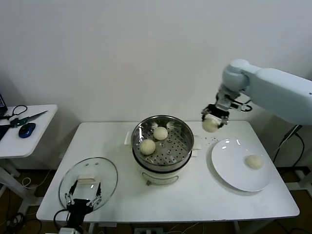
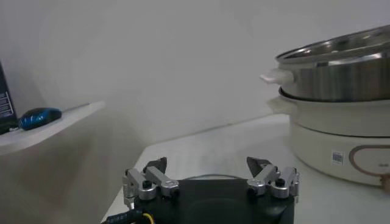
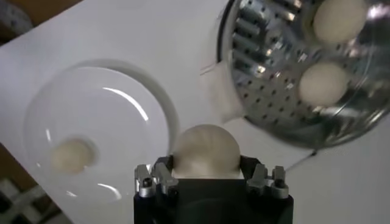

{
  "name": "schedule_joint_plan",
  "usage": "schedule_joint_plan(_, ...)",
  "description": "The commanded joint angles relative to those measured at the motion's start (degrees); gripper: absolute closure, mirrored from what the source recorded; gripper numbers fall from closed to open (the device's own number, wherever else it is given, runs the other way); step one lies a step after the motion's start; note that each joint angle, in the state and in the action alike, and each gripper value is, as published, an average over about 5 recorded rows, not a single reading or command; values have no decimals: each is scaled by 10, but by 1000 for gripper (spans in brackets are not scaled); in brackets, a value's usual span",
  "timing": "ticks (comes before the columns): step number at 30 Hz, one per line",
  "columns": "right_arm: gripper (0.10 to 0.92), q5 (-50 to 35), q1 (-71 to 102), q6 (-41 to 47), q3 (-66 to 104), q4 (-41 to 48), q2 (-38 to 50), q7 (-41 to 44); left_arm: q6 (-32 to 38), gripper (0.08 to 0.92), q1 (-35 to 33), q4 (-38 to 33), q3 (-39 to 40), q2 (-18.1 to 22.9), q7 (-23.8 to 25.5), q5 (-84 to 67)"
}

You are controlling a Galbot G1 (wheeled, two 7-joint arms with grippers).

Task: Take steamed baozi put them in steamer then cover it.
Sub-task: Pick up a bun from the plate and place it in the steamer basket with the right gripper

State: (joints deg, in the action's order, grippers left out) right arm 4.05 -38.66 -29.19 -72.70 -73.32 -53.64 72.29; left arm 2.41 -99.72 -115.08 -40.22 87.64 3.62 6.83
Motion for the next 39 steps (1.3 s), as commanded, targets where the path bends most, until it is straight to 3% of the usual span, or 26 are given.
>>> schedule_joint_plan(1,313,15,-15,-47,0,-54,-129,3,0,177,-8,-5,1,-3,0,-10)
schedule_joint_plan(14,313,41,96,-55,-9,23,-250,2,-1,177,-9,-1,-7,-10,1,-23)
schedule_joint_plan(29,307,26,103,-49,-43,-6,-227,1,1,177,-8,11,-7,-13,1,-29)
schedule_joint_plan(39,204,60,99,-62,-27,2,-216,-18,2,177,-7,15,-3,-10,1,-27)
